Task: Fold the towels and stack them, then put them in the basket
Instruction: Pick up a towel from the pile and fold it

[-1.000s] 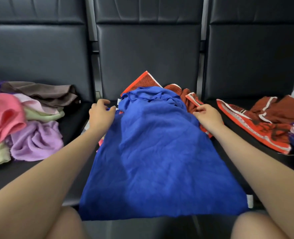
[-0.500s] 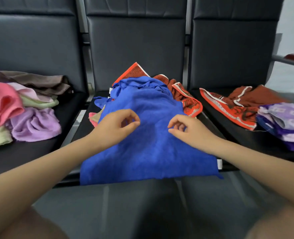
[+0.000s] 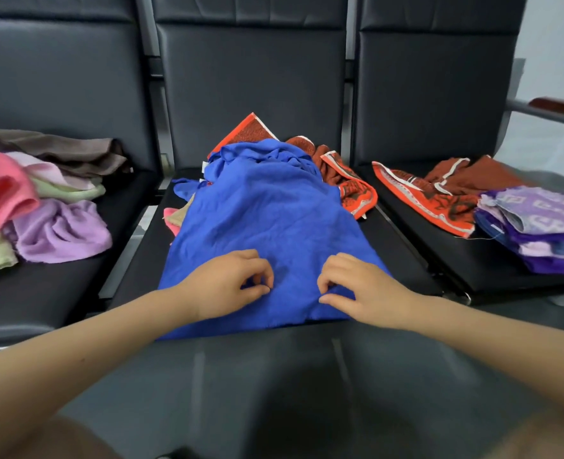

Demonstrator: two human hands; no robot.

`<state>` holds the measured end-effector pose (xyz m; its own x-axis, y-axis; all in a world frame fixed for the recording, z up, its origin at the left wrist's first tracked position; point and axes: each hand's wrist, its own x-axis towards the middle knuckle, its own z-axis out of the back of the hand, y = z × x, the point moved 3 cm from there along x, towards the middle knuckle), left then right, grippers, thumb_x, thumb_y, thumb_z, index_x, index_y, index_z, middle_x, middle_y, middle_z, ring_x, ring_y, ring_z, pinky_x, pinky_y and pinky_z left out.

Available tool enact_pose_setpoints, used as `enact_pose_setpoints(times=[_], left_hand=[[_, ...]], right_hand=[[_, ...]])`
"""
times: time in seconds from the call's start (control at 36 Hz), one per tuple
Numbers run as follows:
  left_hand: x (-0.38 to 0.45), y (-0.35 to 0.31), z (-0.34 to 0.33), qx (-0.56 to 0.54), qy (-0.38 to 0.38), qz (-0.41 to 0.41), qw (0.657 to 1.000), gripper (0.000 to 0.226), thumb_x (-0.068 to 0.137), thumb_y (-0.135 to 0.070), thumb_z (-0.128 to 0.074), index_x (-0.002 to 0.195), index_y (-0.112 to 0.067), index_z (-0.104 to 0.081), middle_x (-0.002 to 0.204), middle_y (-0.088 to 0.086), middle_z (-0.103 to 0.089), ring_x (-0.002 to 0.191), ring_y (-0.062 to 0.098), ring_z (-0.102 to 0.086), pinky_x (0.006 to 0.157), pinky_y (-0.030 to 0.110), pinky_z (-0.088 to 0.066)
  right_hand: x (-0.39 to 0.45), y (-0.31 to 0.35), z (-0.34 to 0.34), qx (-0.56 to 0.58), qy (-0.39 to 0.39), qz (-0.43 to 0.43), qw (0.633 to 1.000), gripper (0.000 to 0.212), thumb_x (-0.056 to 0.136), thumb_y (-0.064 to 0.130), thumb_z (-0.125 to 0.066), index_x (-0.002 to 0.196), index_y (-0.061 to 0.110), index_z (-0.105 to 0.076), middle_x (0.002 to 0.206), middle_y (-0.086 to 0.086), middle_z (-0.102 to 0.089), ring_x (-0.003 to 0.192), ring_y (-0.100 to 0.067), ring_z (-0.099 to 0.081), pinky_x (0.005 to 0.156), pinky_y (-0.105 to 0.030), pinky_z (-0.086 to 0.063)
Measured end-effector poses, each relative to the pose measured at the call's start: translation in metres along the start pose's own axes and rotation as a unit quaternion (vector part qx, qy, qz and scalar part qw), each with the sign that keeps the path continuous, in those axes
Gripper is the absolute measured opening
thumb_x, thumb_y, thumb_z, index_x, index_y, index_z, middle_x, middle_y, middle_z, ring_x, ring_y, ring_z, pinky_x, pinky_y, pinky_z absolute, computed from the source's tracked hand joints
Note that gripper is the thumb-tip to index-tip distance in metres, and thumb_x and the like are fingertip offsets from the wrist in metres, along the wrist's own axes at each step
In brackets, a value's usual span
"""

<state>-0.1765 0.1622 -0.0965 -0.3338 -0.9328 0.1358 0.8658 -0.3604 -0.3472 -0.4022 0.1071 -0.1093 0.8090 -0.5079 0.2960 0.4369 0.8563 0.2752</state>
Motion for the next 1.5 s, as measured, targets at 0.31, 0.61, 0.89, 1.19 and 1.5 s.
enact_pose_setpoints(times=[0.31,0.61,0.89,1.19,1.5], left_hand=[[0.007,-0.022,-0.006,0.057,-0.073,0.016,0.996,0.056,0.076,-0.073,-0.024,0.099,-0.034,-0.057,0.086,-0.018,-0.053,0.075,0.003,-0.048,0.068,0.028,-0.047],[0.009,-0.006,-0.011,0.033,-0.026,-0.045,0.998,0.04,0.08,-0.063,-0.042,0.11,-0.039,-0.053,0.104,-0.018,-0.054,0.09,0.002,-0.053,0.075,0.027,-0.049],[0.007,0.004,-0.005,0.087,-0.095,0.002,0.992,0.053,0.074,-0.075,-0.041,0.097,-0.034,-0.065,0.098,-0.018,-0.05,0.091,0.005,-0.049,0.071,0.027,-0.049],[0.02,-0.011,-0.006,0.171,-0.109,0.025,0.979,0.03,0.094,-0.049,-0.045,0.1,-0.023,-0.059,0.099,-0.007,-0.055,0.096,0.016,-0.051,0.071,0.025,-0.029],[0.03,-0.021,-0.006,0.25,-0.113,0.063,0.959,0.035,0.098,-0.047,-0.033,0.101,-0.018,-0.053,0.101,0.0,-0.059,0.095,0.024,-0.056,0.069,0.031,-0.03]], right_hand=[[0.036,-0.03,0.014,0.263,0.09,-0.201,0.939,0.01,0.092,0.02,-0.064,0.084,0.016,-0.06,0.07,0.009,-0.057,0.067,-0.004,-0.048,0.069,-0.02,-0.04],[0.049,-0.031,0.017,0.195,0.102,-0.23,0.948,0.01,0.089,0.023,-0.067,0.084,0.016,-0.061,0.064,0.01,-0.055,0.058,-0.004,-0.045,0.061,-0.022,-0.038],[0.031,-0.012,0.009,-0.015,0.015,-0.064,0.998,0.024,0.085,0.05,-0.057,0.095,0.028,-0.06,0.076,0.018,-0.044,0.072,0.005,-0.046,0.061,-0.016,-0.033],[0.031,-0.01,0.018,-0.097,-0.001,-0.044,0.994,0.036,0.084,0.048,-0.039,0.087,0.028,-0.068,0.07,0.016,-0.047,0.063,-0.003,-0.042,0.053,-0.017,-0.03],[0.033,0.004,0.037,-0.022,-0.022,-0.115,0.993,0.009,0.095,0.023,-0.054,0.087,0.022,-0.057,0.069,0.011,-0.054,0.064,-0.008,-0.048,0.065,-0.034,-0.043]])
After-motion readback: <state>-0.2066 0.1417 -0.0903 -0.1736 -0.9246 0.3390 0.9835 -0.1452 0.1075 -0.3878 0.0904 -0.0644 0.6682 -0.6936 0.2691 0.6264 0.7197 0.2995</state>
